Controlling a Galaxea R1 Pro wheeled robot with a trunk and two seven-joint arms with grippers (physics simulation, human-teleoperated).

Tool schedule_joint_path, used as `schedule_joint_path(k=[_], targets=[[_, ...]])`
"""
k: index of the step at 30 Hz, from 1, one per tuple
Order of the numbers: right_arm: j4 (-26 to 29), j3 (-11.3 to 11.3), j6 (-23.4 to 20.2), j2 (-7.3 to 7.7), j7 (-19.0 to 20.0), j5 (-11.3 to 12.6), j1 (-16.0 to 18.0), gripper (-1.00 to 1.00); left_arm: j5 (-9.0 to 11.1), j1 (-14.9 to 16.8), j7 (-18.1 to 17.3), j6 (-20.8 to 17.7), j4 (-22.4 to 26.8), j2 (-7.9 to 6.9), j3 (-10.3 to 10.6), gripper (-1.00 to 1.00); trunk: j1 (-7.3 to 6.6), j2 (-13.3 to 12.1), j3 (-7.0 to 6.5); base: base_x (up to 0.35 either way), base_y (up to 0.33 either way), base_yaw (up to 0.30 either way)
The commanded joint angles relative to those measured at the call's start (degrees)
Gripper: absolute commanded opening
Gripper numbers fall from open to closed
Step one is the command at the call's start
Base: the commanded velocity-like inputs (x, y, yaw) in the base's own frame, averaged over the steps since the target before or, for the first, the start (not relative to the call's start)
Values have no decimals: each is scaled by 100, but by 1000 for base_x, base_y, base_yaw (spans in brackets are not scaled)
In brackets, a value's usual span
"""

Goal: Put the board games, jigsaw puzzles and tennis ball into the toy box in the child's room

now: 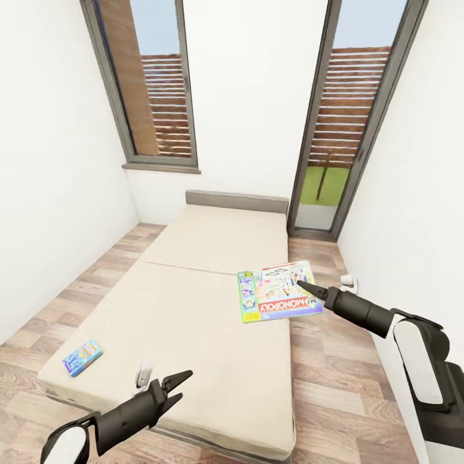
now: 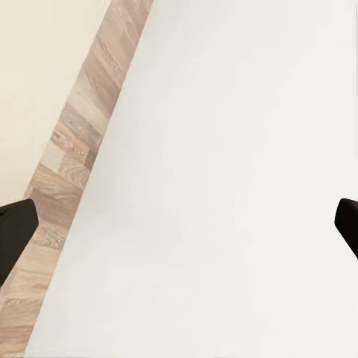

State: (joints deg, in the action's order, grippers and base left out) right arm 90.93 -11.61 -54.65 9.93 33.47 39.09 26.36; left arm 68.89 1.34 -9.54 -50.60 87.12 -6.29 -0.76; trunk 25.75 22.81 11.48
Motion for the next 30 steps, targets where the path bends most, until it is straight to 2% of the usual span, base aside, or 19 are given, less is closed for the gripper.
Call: schedule_joint_path(k=[1, 23, 30], targets=[[4, -9, -39, 0, 26, 20, 5, -100, -29, 6, -37, -27, -1, 2, -5, 100, 3, 11, 11, 0, 0, 296], [19, 5, -36, -1, 12, -17, 6, -100, -56, 6, -45, -32, 26, 18, -3, 100, 3, 11, 6, 0, 0, 294], [28, 203, -35, 0, 7, -23, 8, -100, -79, 6, -35, -30, 25, 91, 0, 100, 3, 11, -23, 0, 0, 264]])
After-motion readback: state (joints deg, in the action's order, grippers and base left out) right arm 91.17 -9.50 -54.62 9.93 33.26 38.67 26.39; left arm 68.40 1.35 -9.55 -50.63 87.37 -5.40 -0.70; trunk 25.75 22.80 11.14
